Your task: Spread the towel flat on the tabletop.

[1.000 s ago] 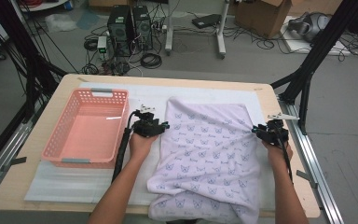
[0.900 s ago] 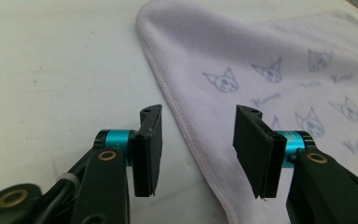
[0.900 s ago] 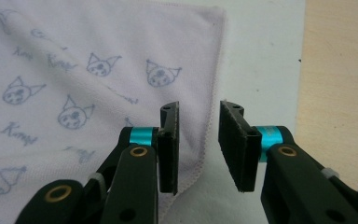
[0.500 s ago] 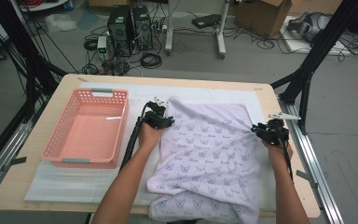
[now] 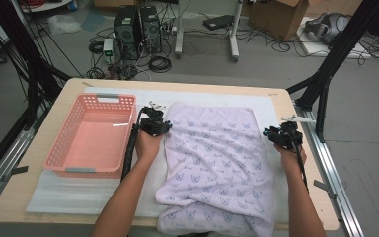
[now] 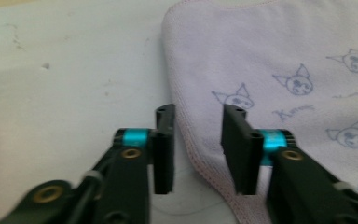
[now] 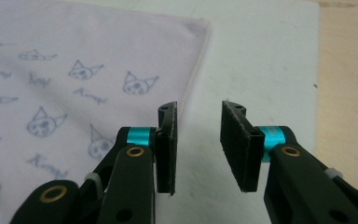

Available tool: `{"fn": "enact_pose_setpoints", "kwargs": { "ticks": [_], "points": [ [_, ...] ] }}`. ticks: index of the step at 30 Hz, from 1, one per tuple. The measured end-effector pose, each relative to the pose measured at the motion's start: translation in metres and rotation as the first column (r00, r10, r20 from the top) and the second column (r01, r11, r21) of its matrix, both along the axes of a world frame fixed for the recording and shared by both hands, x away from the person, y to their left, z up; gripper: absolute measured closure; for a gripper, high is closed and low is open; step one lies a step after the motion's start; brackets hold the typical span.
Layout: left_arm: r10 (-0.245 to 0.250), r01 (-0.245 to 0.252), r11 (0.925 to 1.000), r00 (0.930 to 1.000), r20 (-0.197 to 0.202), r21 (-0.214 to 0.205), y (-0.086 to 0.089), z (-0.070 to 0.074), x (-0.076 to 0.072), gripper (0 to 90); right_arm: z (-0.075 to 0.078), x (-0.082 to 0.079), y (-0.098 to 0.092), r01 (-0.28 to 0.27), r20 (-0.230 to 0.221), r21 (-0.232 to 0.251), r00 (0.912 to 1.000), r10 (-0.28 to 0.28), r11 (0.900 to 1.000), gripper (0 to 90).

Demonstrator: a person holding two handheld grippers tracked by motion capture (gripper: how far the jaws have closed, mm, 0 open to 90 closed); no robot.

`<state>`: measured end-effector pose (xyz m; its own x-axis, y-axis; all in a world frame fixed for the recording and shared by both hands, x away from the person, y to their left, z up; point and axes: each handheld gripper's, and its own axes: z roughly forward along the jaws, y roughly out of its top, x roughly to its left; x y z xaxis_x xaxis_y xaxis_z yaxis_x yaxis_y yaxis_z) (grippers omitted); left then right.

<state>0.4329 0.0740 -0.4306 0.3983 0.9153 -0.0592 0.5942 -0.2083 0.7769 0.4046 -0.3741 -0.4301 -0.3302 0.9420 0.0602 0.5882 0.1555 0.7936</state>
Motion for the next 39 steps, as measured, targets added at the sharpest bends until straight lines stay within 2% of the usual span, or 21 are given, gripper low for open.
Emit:
{"fn": "enact_pose_setpoints", "kwargs": {
  "ticks": [3, 8, 9, 11, 12, 13, 14, 15, 16, 17, 19, 21, 22, 23, 24, 26, 28, 30, 34, 35, 39],
  "points": [
    [-0.011, 0.011, 0.9991, 0.9999, 0.005, -0.042, 0.003, -0.003, 0.001, 54.5, -0.001, 0.014, 0.007, -0.021, -0.017, 0.000, 0.9996, 0.021, 0.9998, 66.0],
    [-0.025, 0.027, 0.9937, 0.9995, 0.020, -0.108, 0.008, -0.004, 0.002, 52.8, -0.005, 0.043, 0.016, -0.019, -0.036, -0.001, 0.9992, 0.019, 0.9998, 62.0],
    [-0.031, 0.033, 0.9924, 0.9993, 0.020, -0.119, 0.008, -0.004, 0.002, 52.2, -0.007, 0.047, 0.017, -0.007, -0.038, 0.007, 0.9992, 0.007, 1.0000, 59.8],
    [-0.037, 0.039, 0.9922, 0.9991, 0.023, -0.118, 0.009, -0.006, 0.001, 51.7, -0.014, 0.054, 0.022, 0.002, -0.053, 0.023, 0.9986, -0.001, 0.9997, 63.0],
    [-0.036, 0.038, 0.9920, 0.9992, 0.019, -0.120, 0.009, -0.007, 0.002, 51.7, -0.018, 0.056, 0.025, -0.010, -0.073, 0.011, 0.9973, 0.011, 0.9999, 65.1],
    [-0.033, 0.035, 0.9916, 0.9993, 0.017, -0.125, 0.010, -0.008, 0.002, 51.4, -0.019, 0.056, 0.029, -0.004, -0.054, -0.022, 0.9985, 0.003, 0.9998, 71.8],
    [-0.025, 0.027, 0.9916, 0.9995, 0.017, -0.126, 0.010, -0.009, 0.003, 51.3, -0.018, 0.056, 0.030, -0.028, -0.054, -0.023, 0.9982, 0.027, 0.9993, 86.8],
    [-0.020, 0.023, 0.9914, 0.9995, 0.022, -0.129, 0.011, -0.009, 0.004, 51.4, -0.016, 0.056, 0.031, -0.040, -0.060, -0.054, 0.9975, 0.037, 0.9977, 87.0],
    [-0.015, 0.018, 0.9911, 0.9996, 0.026, -0.132, 0.011, -0.009, 0.004, 51.4, -0.012, 0.055, 0.031, -0.012, -0.051, -0.144, 0.9987, 0.005, 0.9896, 87.5],
    [-0.014, 0.017, 0.9919, 0.9995, 0.028, -0.126, 0.011, -0.009, 0.004, 51.4, -0.009, 0.053, 0.027, 0.031, -0.032, -0.185, 0.9988, -0.038, 0.9823, 87.6],
    [-0.021, 0.024, 0.9951, 0.9991, 0.037, -0.096, 0.008, -0.011, 0.004, 51.8, -0.003, 0.049, 0.015, 0.110, -0.027, -0.183, 0.9928, -0.117, 0.9770, 87.4],
    [-0.018, 0.022, 0.9946, 0.9990, 0.040, -0.101, 0.006, -0.013, 0.006, 52.2, -0.002, 0.046, 0.009, 0.111, -0.043, -0.230, 0.9913, -0.124, 0.9667, 85.1],
    [-0.013, 0.018, 0.9947, 0.9988, 0.047, -0.102, 0.004, -0.014, 0.007, 52.4, -0.002, 0.044, 0.007, 0.104, -0.037, -0.235, 0.9927, -0.115, 0.9664, 82.7],
    [-0.008, 0.014, 0.9941, 0.9984, 0.055, -0.108, 0.003, -0.015, 0.008, 52.8, -0.002, 0.041, 0.006, 0.105, -0.025, -0.228, 0.9932, -0.113, 0.9679, 74.0],
    [-0.003, 0.011, 0.9922, 0.9979, 0.065, -0.124, 0.002, -0.015, 0.009, 53.5, -0.001, 0.039, 0.004, 0.106, -0.016, -0.193, 0.9937, -0.111, 0.9754, 69.1],
    [0.013, -0.001, 0.9881, 0.9971, 0.075, -0.154, 0.000, -0.016, 0.011, 55.0, 0.001, 0.035, 0.001, 0.108, -0.007, -0.141, 0.9939, -0.110, 0.9841, 64.9],
    [0.014, -0.004, 0.9866, 0.9981, 0.061, -0.163, 0.000, -0.019, 0.013, 56.9, 0.003, 0.031, -0.001, 0.100, 0.003, -0.109, 0.9949, -0.100, 0.9890, 63.7],
    [0.004, 0.000, 0.9880, 0.9997, 0.025, -0.154, -0.003, -0.020, 0.018, 56.9, 0.004, 0.026, -0.002, 0.083, 0.008, -0.084, 0.9965, -0.083, 0.9930, 62.4],
    [-0.008, 0.014, 0.9874, 0.9992, 0.039, -0.158, -0.010, -0.014, 0.030, 57.0, 0.006, 0.017, -0.001, 0.037, 0.008, -0.064, 0.9993, -0.036, 0.9973, 61.7],
    [-0.018, 0.021, 0.9897, 0.9997, 0.019, -0.141, -0.013, -0.014, 0.036, 56.8, 0.006, 0.014, -0.001, 0.029, 0.008, -0.060, 0.9996, -0.029, 0.9978, 61.7],
    [-0.048, 0.047, 0.9952, 0.9988, -0.012, -0.086, -0.027, -0.017, 0.050, 55.1, 0.010, 0.007, 0.002, -0.007, -0.011, -0.070, 0.9999, 0.007, 0.9976, 59.6]
  ]
}}
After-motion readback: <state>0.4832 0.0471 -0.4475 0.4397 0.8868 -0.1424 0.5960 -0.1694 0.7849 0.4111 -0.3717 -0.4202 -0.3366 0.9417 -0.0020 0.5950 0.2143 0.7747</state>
